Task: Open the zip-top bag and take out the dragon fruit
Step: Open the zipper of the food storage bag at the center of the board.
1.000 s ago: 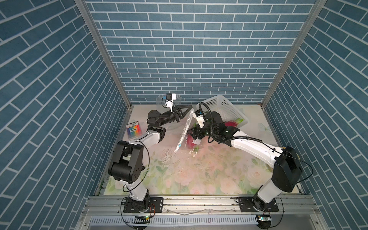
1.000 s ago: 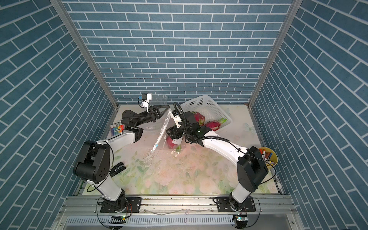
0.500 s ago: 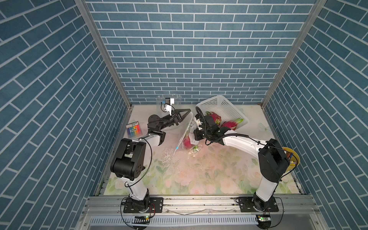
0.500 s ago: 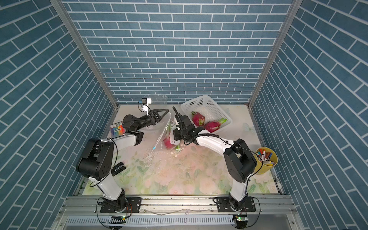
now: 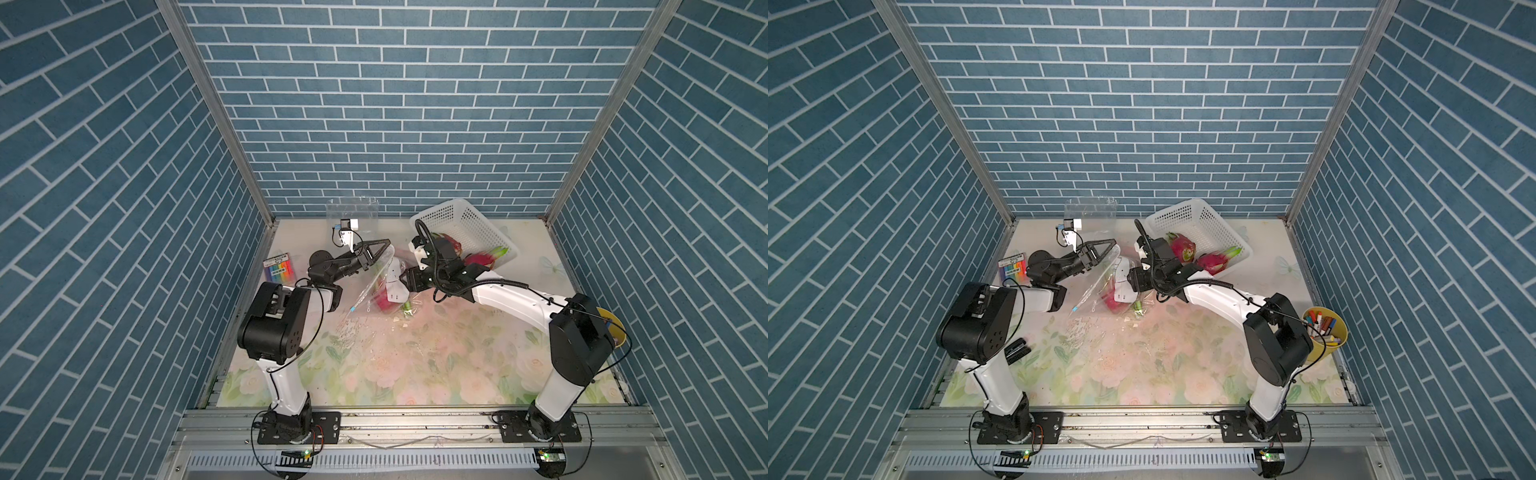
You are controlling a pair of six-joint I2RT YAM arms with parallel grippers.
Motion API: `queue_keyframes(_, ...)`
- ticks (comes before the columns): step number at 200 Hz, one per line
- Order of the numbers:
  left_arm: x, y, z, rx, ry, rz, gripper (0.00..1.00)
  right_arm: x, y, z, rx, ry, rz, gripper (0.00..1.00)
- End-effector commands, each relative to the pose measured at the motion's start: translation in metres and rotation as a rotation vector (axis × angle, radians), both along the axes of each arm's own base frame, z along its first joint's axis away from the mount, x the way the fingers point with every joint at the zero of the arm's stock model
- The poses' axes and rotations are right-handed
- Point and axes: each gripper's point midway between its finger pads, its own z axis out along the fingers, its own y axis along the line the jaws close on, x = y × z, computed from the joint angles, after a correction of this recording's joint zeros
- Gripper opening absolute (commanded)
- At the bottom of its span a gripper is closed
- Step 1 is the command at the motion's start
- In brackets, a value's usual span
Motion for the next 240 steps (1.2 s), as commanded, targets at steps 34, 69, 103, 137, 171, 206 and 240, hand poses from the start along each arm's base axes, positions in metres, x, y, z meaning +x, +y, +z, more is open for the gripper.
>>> queue_keyframes(34,-0.004,0.015,-0.013,-0.047,0.01,0.034,0.0,-0.022,0.044,-0.015,0.016,0.036,0.067,0.99)
queue_keyframes(69,-0.003,0.022,-0.014,-0.08,0.023,0.044,0.0,-0.021,0.054,-0.036,-0.016,0.081,0.041,0.92)
queue_keyframes(103,-0.002,0.026,-0.008,-0.101,0.018,0.049,0.0,-0.02,0.05,-0.035,-0.034,0.086,0.018,0.32)
queue_keyframes(137,0.0,0.029,-0.006,-0.103,0.017,0.054,0.0,-0.02,0.03,-0.022,-0.059,0.051,-0.013,0.0)
queue_keyframes(171,-0.001,0.034,0.0,-0.106,0.013,0.063,0.0,-0.009,-0.009,-0.02,-0.053,0.053,-0.103,0.0)
queue_keyframes(206,-0.004,0.037,-0.004,-0.1,0.049,0.07,0.24,0.004,-0.049,-0.035,0.021,0.118,-0.245,0.0)
queue_keyframes(240,-0.025,0.034,-0.013,-0.081,0.092,0.032,0.6,0.005,-0.048,-0.034,0.057,0.116,-0.246,0.0)
